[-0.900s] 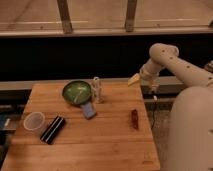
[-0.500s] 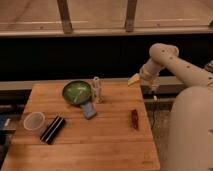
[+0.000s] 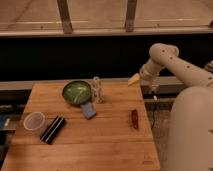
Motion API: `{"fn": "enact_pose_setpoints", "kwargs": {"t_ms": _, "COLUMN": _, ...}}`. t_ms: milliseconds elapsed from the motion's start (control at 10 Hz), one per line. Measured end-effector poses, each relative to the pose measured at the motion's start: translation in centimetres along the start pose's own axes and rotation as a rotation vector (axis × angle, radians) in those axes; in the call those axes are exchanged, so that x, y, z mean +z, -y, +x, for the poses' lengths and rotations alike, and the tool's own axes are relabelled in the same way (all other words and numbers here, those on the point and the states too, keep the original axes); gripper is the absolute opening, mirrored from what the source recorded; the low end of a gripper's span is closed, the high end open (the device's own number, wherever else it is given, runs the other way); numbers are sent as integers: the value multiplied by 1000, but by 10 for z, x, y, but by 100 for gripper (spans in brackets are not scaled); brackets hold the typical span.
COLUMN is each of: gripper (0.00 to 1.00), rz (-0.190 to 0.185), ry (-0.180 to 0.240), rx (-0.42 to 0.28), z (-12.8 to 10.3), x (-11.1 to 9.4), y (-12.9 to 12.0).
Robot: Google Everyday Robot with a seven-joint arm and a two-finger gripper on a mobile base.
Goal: Knock the bottle over
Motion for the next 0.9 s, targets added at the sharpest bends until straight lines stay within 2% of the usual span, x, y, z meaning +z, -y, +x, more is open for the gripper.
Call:
{"fn": "enact_pose_setpoints", "kwargs": {"t_ms": 500, "gripper": 78, "rz": 0, "ry": 0, "rx": 0, "z": 0, "x": 0, "y": 0}}
{"fn": "enact_pose_setpoints", "kwargs": {"t_ms": 700, "gripper": 63, "rz": 0, "ry": 0, "rx": 0, "z": 0, "x": 0, "y": 0}}
{"fn": "enact_pose_setpoints", "kwargs": {"t_ms": 900, "gripper": 41, "rz": 0, "ry": 0, "rx": 0, "z": 0, "x": 0, "y": 0}}
